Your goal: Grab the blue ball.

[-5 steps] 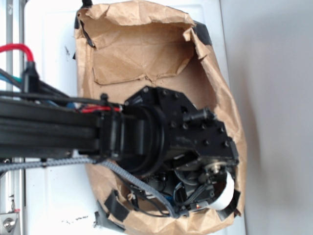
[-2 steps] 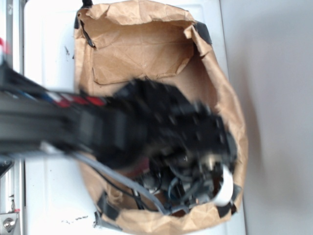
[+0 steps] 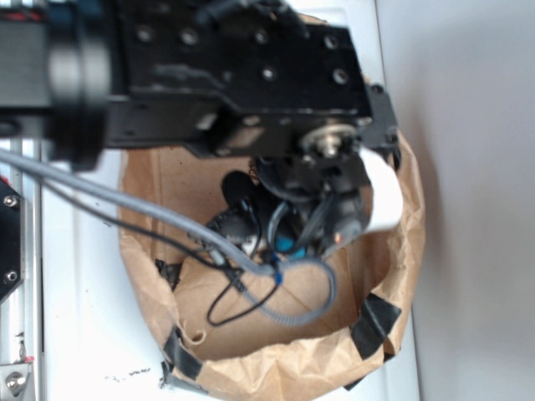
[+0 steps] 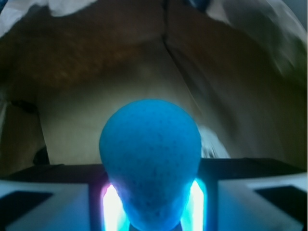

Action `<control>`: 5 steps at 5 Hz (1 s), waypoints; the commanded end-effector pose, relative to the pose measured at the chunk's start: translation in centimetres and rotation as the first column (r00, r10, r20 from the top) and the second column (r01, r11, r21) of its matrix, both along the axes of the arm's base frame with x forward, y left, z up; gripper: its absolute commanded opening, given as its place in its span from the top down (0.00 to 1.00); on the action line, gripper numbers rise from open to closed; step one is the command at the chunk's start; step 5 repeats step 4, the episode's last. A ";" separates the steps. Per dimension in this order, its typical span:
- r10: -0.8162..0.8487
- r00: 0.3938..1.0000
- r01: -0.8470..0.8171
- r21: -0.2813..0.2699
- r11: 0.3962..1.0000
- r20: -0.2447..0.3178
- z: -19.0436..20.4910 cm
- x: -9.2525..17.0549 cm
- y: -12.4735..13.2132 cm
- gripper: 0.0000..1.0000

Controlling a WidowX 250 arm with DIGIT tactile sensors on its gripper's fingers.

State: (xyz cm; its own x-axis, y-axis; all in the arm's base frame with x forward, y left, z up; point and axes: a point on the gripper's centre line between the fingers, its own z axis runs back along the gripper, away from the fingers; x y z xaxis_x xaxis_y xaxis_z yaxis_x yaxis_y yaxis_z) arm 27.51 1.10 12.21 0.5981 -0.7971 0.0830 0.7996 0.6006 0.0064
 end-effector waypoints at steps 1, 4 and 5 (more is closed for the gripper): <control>0.453 0.889 -0.454 0.008 0.891 -0.071 5.6 -1.5 2.4 1.00; 0.557 0.829 -0.543 -0.159 0.824 0.055 7.1 -2.8 4.7 1.00; 0.557 0.829 -0.543 -0.159 0.824 0.055 7.1 -2.8 4.7 1.00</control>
